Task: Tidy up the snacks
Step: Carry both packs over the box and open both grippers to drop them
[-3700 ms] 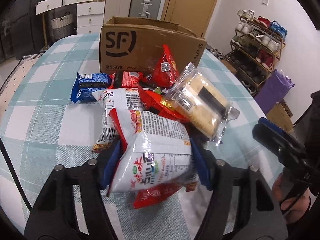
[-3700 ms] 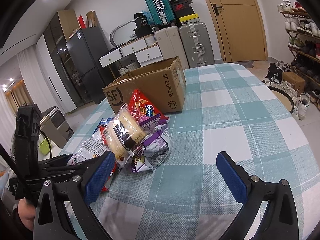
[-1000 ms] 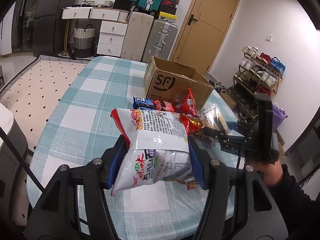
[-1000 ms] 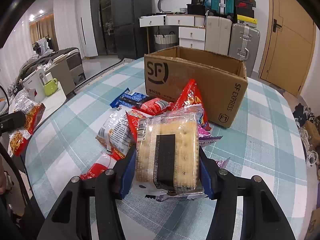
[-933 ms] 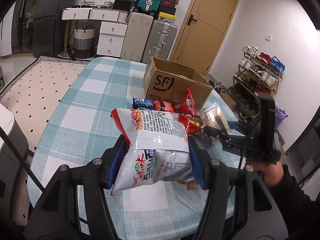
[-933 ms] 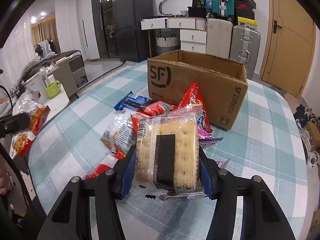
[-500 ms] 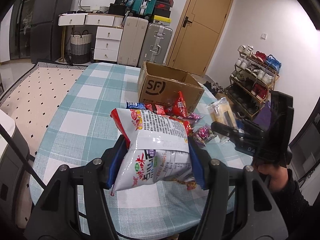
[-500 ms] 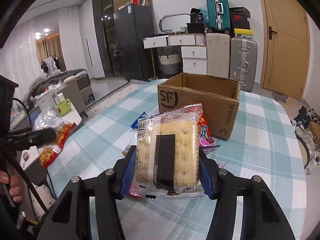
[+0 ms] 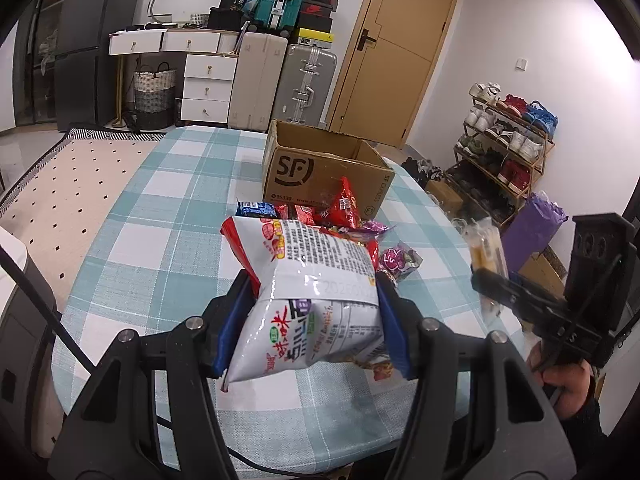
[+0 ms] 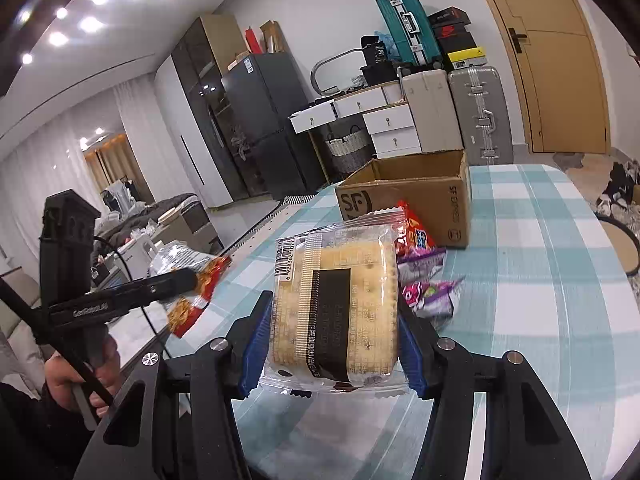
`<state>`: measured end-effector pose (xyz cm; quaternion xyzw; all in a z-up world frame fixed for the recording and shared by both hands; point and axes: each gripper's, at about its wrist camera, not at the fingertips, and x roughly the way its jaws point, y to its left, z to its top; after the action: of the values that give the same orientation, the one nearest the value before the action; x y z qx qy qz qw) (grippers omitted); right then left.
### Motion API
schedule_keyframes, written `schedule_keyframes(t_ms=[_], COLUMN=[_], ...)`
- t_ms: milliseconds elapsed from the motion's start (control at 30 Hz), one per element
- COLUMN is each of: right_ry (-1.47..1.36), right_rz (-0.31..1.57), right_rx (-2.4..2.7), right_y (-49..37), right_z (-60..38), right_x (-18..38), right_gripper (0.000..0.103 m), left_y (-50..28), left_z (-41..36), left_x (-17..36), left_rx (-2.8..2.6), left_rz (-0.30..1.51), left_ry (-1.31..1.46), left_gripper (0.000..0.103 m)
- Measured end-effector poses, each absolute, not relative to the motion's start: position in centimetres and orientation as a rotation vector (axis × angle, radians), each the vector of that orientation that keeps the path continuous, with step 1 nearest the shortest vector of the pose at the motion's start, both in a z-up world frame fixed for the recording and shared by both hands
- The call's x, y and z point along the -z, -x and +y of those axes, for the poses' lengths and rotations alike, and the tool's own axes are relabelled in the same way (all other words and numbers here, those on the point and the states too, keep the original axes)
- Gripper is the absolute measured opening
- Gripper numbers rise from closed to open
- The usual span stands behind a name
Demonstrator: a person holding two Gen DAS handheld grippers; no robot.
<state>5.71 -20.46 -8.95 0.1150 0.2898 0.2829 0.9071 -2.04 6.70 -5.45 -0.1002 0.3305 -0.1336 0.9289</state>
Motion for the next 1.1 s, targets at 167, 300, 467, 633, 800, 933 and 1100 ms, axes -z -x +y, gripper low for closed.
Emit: schedule_keyframes(t_ms=[167, 300, 467, 633, 800, 933, 1100], right_ry=[-0.274, -0.274, -0.271, -0.270, -0.242, -0.234, -0.237], right_rz=[0.575, 0.562, 0.541, 0.515, 0.486, 0.462, 0.468], right_rx=[-0.567, -0.578, -0.617, -0.644, -0.650, -0.674, -0.665], right_y=[-3.8, -3.7, -4.8, -6.4, -8.9, -11.7, -15.9], right_z=[-21.4, -21.4, -20.8, -20.4, -20.1, -19.7, -19.3], right_x=[8.7, 7.6, 5.6, 2.9, -0.3, -2.8, -4.6], right_gripper=[0.057, 0.057, 0.057, 0.057, 0.057, 0.057, 0.057], left_y=[2.1, 1.4, 0.2, -2.2, -5.4, -8.5, -12.5], left_z=[6.1, 5.8, 5.6, 6.0, 6.6, 7.2, 7.0], left_x=[5.4, 5.1, 3.7, 1.6, -1.0, -3.6, -6.3], left_rx=[0.278, 0.277, 0.285, 0.284, 0.289, 0.285, 0.281], left_rz=[0.678, 0.680, 0.662, 0.637, 0.609, 0.583, 0.571], left_ry=[0.200, 0.186, 0.162, 0.141, 0.123, 0.130, 0.117], left_gripper=[0.057, 0.057, 0.057, 0.057, 0.057, 0.057, 0.057])
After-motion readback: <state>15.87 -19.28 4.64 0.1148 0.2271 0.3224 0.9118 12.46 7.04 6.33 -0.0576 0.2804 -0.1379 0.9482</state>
